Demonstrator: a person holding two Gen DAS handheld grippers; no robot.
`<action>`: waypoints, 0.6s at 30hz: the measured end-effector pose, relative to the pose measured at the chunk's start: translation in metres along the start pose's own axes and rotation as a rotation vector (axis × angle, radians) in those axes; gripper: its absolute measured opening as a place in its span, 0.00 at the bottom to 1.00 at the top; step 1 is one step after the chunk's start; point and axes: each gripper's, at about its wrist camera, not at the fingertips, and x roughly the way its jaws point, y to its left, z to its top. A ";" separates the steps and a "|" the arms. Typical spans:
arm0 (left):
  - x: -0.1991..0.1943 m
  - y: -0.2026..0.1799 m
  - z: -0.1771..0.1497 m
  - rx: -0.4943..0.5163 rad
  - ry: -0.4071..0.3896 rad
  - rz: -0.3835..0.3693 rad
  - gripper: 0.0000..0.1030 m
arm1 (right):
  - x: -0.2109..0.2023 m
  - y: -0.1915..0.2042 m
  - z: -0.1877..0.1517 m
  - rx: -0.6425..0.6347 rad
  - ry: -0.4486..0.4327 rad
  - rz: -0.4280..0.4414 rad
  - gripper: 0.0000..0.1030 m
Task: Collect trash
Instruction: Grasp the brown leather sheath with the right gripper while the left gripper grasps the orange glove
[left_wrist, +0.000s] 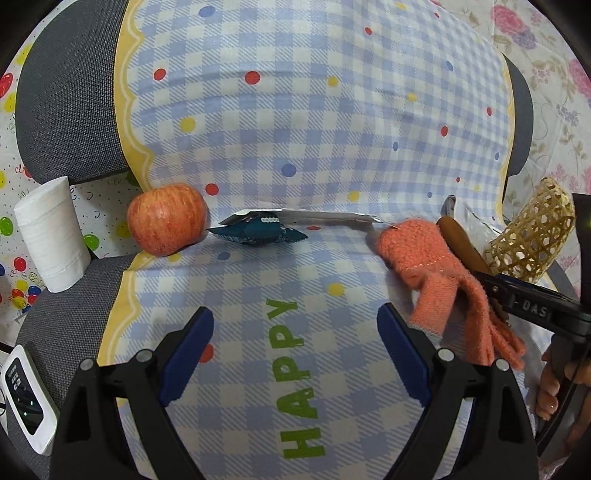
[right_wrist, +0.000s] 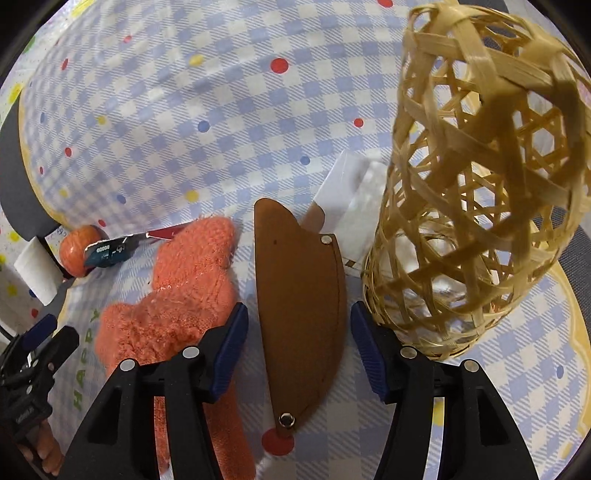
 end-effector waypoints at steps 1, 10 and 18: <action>-0.001 -0.001 0.000 -0.001 0.001 -0.004 0.85 | -0.001 0.000 -0.001 0.001 -0.008 -0.001 0.48; -0.016 -0.033 -0.004 0.057 -0.011 -0.055 0.85 | -0.069 -0.007 -0.018 -0.029 -0.191 -0.004 0.46; -0.015 -0.077 -0.001 0.113 -0.018 -0.144 0.77 | -0.132 -0.023 -0.041 -0.047 -0.299 -0.034 0.46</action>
